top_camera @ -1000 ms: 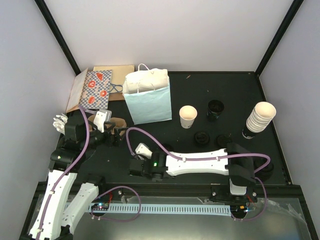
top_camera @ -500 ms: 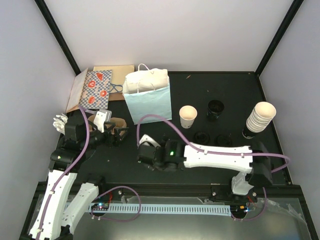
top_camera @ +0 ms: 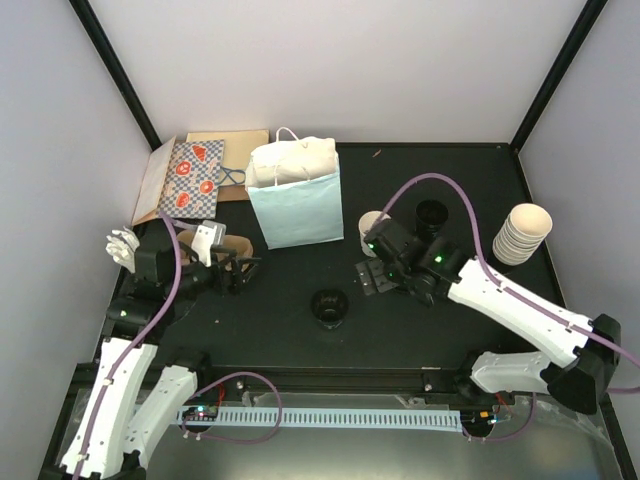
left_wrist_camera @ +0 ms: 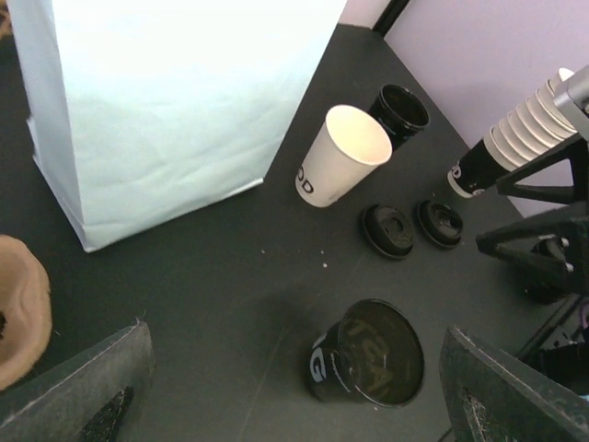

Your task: Pack the takeout coffee

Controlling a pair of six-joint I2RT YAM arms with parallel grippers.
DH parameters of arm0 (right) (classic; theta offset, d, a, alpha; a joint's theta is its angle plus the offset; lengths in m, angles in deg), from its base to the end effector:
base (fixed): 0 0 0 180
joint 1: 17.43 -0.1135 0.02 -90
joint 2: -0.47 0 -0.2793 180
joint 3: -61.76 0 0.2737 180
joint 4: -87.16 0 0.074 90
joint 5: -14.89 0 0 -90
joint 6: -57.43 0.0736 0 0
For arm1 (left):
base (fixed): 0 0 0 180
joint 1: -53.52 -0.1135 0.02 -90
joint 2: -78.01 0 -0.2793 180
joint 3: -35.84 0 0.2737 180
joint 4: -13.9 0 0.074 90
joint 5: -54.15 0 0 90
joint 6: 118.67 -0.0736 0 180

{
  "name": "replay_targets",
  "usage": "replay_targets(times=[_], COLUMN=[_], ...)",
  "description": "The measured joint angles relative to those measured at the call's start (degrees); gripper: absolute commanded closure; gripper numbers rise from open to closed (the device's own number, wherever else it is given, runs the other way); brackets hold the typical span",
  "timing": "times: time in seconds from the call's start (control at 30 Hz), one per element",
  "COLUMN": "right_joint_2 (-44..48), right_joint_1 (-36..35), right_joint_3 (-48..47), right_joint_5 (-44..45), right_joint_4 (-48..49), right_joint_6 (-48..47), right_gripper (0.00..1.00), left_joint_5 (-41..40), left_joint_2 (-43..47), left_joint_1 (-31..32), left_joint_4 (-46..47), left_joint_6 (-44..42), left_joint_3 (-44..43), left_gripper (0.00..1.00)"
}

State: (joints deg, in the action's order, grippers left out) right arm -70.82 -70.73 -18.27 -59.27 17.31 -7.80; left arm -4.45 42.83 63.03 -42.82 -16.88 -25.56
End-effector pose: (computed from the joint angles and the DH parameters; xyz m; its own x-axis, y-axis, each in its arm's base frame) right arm 0.1780 0.2052 0.2928 -0.7653 -0.3522 -0.5388 -0.4096 0.9122 -0.0146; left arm 0.1467 -0.0635 0.3259 -0.6093 -0.0748 -0.7894 0.4692 0.7686 -0.4349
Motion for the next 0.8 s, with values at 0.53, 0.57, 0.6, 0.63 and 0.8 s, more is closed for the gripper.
replay_targets(times=[0.53, 0.57, 0.6, 0.63, 0.8], right_joint_2=[2.01, 1.18, 0.04, -0.90, -4.63], right_joint_1=[15.10, 15.32, 15.63, 15.87, 17.64], right_joint_3=[19.32, 19.47, 19.56, 19.63, 20.17], right_joint_5=[-6.99, -7.08, -7.19, -7.28, -7.50], right_joint_4=[10.49, 11.06, 11.82, 12.48, 15.43], right_joint_6=[3.91, 3.89, 3.89, 3.89, 3.96], right_gripper=[0.03, 0.03, 0.04, 0.04, 0.10], left_joint_5=[4.09, 4.00, 3.78, 3.58, 1.70], left_joint_2=[1.42, 1.42, 1.42, 1.29, 0.42], left_joint_1=[8.68, 9.55, 10.71, 11.76, 15.78], left_joint_4=[9.68, 10.29, 10.95, 11.37, 13.25], left_joint_6=[14.23, 14.91, 15.56, 16.15, 17.94], left_joint_3=[12.22, 12.83, 13.46, 13.90, 14.38], left_gripper=[0.01, 0.01, 0.01, 0.01, 0.01])
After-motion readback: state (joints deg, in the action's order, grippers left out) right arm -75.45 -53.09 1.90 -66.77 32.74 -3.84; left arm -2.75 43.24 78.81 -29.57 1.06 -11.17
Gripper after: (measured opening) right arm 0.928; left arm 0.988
